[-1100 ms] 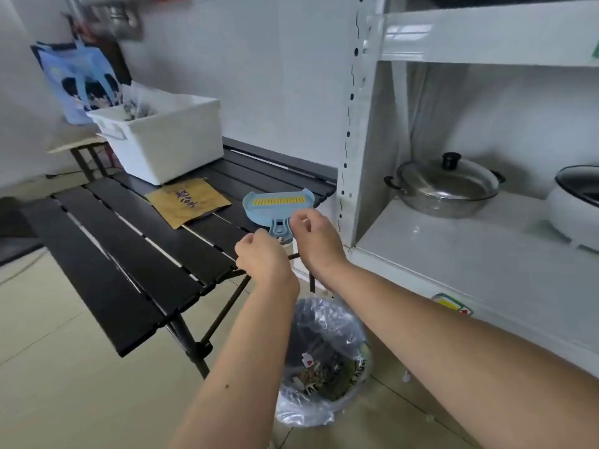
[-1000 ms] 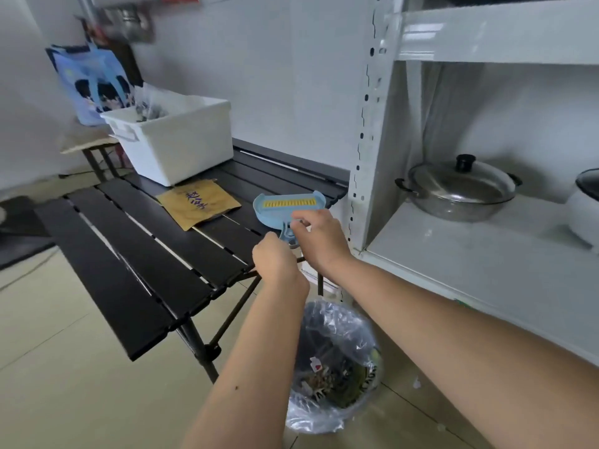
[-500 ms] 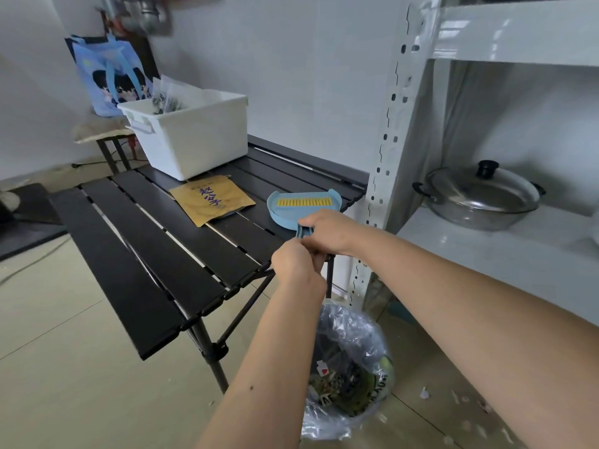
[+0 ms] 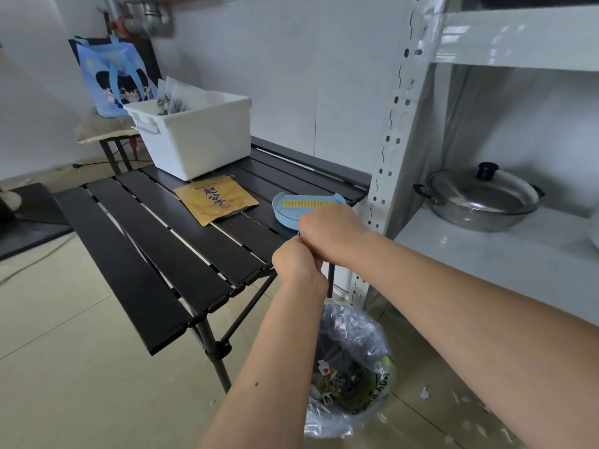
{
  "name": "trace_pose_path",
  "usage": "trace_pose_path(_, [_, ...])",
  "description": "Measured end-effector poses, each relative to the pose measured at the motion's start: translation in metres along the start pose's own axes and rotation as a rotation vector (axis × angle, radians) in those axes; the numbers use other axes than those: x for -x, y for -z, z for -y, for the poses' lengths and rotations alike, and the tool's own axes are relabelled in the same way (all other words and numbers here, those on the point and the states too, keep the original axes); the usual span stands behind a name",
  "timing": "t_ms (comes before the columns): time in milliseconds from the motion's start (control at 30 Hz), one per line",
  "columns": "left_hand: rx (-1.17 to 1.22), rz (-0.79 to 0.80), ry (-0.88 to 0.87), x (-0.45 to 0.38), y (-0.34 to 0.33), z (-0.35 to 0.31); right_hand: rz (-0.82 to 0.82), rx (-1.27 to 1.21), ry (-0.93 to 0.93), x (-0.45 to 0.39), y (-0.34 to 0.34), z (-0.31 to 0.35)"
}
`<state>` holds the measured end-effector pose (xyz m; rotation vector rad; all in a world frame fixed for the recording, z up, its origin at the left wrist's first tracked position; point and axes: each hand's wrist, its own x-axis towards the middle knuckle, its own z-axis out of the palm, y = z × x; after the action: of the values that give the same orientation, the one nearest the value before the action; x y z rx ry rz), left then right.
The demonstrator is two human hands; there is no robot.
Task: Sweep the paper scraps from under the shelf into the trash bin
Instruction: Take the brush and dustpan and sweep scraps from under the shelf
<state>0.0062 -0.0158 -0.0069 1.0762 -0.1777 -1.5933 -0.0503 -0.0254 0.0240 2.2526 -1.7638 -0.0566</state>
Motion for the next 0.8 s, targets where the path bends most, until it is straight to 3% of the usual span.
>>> trace_pose_path(100, [-0.047,0.048,-0.001,-0.001,0.001,-0.003,-0.042,-0.079,-0.056,0.0,0.004,-0.005])
trace_pose_path(300, [-0.046,0.022,0.004,0.008,0.001,-0.002,-0.372,-0.639,-0.392,0.012,0.001,-0.02])
trace_pose_path(467, [-0.223,-0.029,-0.13,0.014,-0.001,0.003,-0.585,-0.856,-0.615,0.032,-0.004,-0.036])
trace_pose_path(567, [-0.387,-0.054,-0.297,0.018,-0.003,0.013,-0.67,-0.918,-0.751,0.05,-0.009,-0.049])
trace_pose_path(667, [-0.54,-0.137,-0.699,0.025,-0.005,0.026,-0.731,-0.928,-0.821,0.072,-0.015,-0.059])
trace_pose_path(733, [-0.568,-0.056,-0.94,0.041,-0.009,0.04,-0.743,-0.903,-0.832,0.089,-0.019,-0.065])
trace_pose_path(800, [-0.558,0.099,-0.933,0.057,-0.014,0.057,-0.753,-0.906,-0.84,0.105,-0.021,-0.07])
